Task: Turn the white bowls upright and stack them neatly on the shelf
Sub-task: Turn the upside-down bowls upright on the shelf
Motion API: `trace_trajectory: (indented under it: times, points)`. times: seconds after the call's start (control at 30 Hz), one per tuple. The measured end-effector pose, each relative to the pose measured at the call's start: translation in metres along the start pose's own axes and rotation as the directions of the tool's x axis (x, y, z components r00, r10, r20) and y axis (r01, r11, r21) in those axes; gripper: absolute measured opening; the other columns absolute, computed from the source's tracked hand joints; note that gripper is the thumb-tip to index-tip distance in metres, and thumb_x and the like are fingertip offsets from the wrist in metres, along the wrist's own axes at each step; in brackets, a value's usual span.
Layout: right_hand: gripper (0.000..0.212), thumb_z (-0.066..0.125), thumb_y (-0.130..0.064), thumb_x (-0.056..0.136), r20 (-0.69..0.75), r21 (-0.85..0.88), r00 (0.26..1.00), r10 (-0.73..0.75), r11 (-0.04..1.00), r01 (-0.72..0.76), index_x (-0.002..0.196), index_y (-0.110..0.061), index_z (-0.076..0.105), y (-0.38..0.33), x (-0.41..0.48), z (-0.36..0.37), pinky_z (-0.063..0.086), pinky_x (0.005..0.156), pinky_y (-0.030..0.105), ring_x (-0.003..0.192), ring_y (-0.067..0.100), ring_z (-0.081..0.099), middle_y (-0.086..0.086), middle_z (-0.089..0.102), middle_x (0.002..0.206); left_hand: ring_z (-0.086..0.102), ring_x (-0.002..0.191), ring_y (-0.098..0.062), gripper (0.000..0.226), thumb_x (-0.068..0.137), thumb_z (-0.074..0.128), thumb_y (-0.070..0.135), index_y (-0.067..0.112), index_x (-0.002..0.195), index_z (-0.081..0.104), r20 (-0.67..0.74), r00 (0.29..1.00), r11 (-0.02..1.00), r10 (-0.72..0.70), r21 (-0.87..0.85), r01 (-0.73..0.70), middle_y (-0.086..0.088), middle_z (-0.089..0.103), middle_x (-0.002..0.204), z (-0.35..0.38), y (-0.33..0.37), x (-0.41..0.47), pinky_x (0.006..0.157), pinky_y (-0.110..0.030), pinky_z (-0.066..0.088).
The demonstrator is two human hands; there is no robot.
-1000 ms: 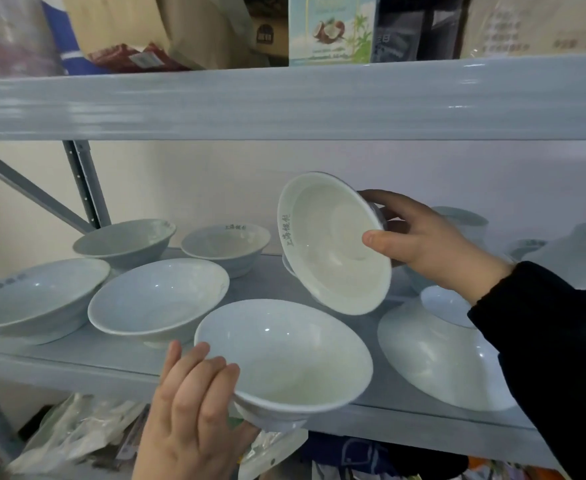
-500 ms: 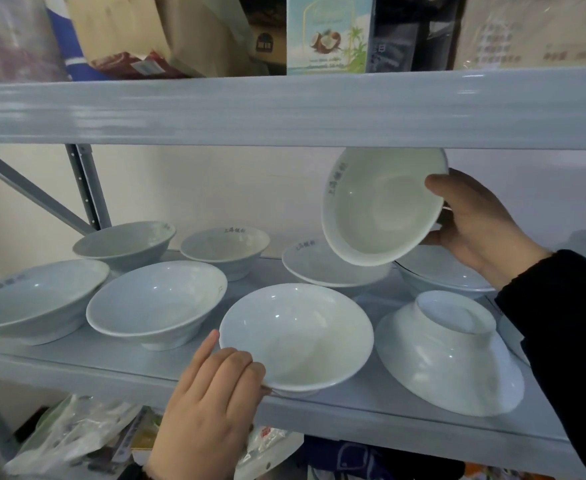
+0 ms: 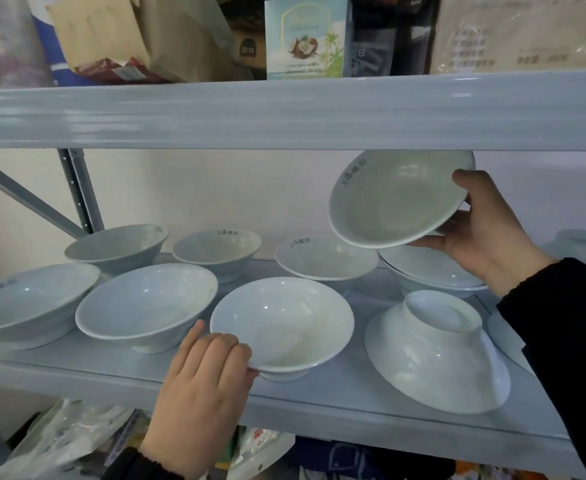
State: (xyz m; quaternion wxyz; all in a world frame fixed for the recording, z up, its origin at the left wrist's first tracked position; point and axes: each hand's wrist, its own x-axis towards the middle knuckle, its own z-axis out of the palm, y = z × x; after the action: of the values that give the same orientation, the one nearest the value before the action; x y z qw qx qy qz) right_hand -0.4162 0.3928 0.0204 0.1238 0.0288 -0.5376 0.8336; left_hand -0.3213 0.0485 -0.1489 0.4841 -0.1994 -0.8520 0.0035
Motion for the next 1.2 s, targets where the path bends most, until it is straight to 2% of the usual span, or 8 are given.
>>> trace_trajectory:
  times: [0.43,0.57,0.7,0.83,0.93,1.0,1.1,1.2]
  points:
    - [0.029,0.060,-0.036,0.090,-0.015,0.088,0.999,0.050,0.995,-0.048,0.112,-0.016,0.059,-0.007,-0.015,-0.014,0.056,0.078,0.066,0.111,0.041,0.065,0.021,0.061,0.120,0.058,0.091,-0.032,0.024,0.090,0.048,0.026,0.007,0.095,0.061,0.182,0.977,0.993,-0.111,0.051,0.104,-0.007,0.056,0.097,0.000,-0.005,0.007,0.108,-0.051,0.037]
    - [0.029,0.059,-0.036,0.092,0.004,0.108,0.999,0.054,0.993,-0.054,0.113,-0.016,0.058,-0.009,-0.021,-0.018,0.057,0.074,0.064,0.115,0.040,0.062,0.020,0.059,0.121,0.058,0.099,-0.035,0.040,0.081,0.054,0.033,0.002,0.106,0.063,0.224,0.967,0.992,-0.121,0.001,0.124,-0.010,0.058,0.104,-0.010,0.000,0.008,0.109,-0.049,0.037]
    - [0.040,0.058,-0.036,0.092,0.034,0.163,0.996,0.088,0.982,-0.093,0.125,-0.014,0.056,-0.012,-0.031,-0.016,0.057,0.072,0.063,0.114,0.042,0.062,0.021,0.059,0.123,0.055,0.115,-0.037,0.056,0.085,0.055,0.035,-0.003,0.126,0.056,0.133,0.987,0.987,-0.089,-0.120,0.105,-0.016,0.055,0.122,-0.035,0.020,0.036,0.104,-0.048,0.043]
    - [0.038,0.057,-0.038,0.092,0.084,0.195,0.987,0.136,0.969,-0.150,0.121,-0.015,0.057,-0.005,-0.047,0.002,0.056,0.076,0.066,0.113,0.042,0.063,0.020,0.060,0.123,0.040,0.139,-0.031,0.067,0.091,0.059,0.032,-0.003,0.145,0.039,0.011,0.999,0.977,0.040,-0.209,-0.037,-0.017,0.043,0.147,-0.053,0.055,0.097,0.113,-0.042,0.035]
    - [0.041,0.057,-0.041,0.091,0.118,0.172,0.980,0.162,0.968,-0.181,0.120,-0.012,0.060,0.006,-0.060,0.016,0.056,0.078,0.066,0.111,0.042,0.065,0.020,0.065,0.117,0.027,0.146,-0.028,0.074,0.093,0.054,0.040,-0.001,0.149,0.031,0.028,0.986,0.963,0.162,-0.220,-0.152,-0.014,0.036,0.154,-0.050,0.072,0.143,0.118,-0.042,0.026]
    - [0.043,0.055,-0.041,0.092,0.136,0.157,0.975,0.174,0.968,-0.195,0.122,-0.011,0.062,0.013,-0.067,0.025,0.058,0.071,0.058,0.106,0.039,0.066,0.019,0.068,0.107,0.032,0.144,-0.030,0.070,0.092,0.052,0.039,0.000,0.147,0.036,0.068,0.966,0.954,0.249,-0.191,-0.232,-0.014,0.042,0.151,-0.044,0.075,0.164,0.116,-0.047,0.029]
    - [0.039,0.053,-0.040,0.094,0.160,0.176,0.971,0.180,0.962,-0.208,0.115,-0.010,0.066,0.015,-0.080,0.034,0.059,0.062,0.049,0.088,0.035,0.070,0.017,0.073,0.092,0.050,0.132,-0.031,0.050,0.090,0.064,0.017,0.002,0.136,0.053,0.066,0.928,0.916,0.366,-0.201,-0.347,-0.013,0.059,0.136,-0.038,0.071,0.174,0.110,-0.047,0.036]
    - [0.041,0.053,-0.041,0.094,0.127,0.169,0.972,0.199,0.961,-0.219,0.115,-0.009,0.065,0.018,-0.087,0.039,0.059,0.061,0.047,0.083,0.034,0.071,0.020,0.073,0.094,0.061,0.120,-0.026,0.042,0.085,0.062,0.005,0.005,0.127,0.061,0.025,0.913,0.886,0.407,-0.253,-0.388,-0.010,0.068,0.124,-0.036,0.069,0.168,0.104,-0.041,0.039]
